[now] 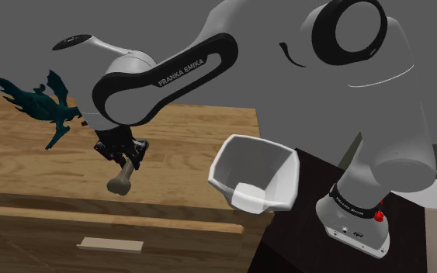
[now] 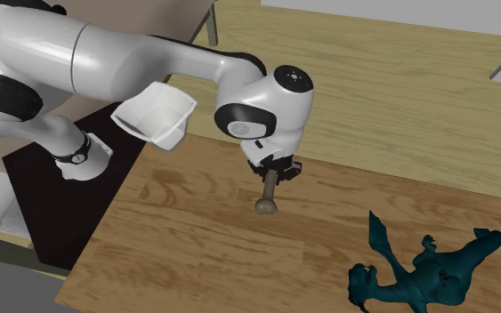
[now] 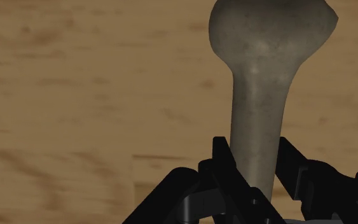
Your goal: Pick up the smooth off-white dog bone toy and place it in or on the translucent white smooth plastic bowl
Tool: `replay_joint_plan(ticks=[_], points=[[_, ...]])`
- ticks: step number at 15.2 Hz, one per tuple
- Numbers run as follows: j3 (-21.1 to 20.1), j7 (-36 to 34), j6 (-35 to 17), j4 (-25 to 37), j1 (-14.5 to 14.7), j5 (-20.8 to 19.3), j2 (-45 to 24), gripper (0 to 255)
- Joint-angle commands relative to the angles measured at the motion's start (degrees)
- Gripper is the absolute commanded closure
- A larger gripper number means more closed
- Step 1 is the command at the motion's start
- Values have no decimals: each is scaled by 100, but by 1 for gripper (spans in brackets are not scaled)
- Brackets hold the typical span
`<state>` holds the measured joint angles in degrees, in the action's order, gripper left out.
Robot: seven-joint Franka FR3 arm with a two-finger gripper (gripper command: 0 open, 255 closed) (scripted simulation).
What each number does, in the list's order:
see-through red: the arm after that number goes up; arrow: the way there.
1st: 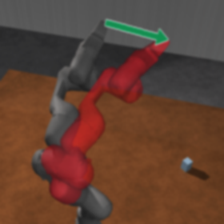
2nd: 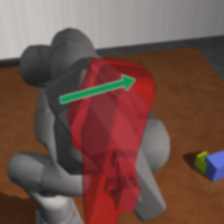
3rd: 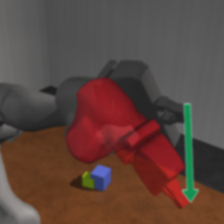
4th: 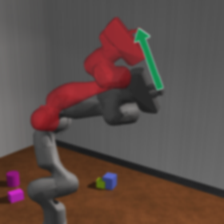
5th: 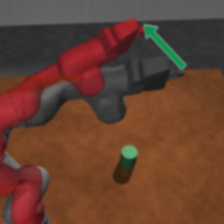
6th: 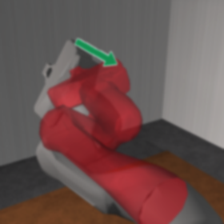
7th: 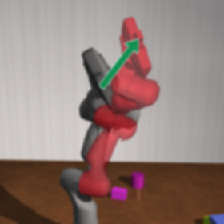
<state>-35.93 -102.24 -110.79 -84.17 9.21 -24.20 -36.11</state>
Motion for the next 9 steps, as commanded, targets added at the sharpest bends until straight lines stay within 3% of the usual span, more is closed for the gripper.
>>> replay_joint_plan(ticks=[1, 9], points=[[0, 0, -1, -1, 0, 0, 1, 255], [-84, 107, 491, 344, 6, 134, 188, 255]])
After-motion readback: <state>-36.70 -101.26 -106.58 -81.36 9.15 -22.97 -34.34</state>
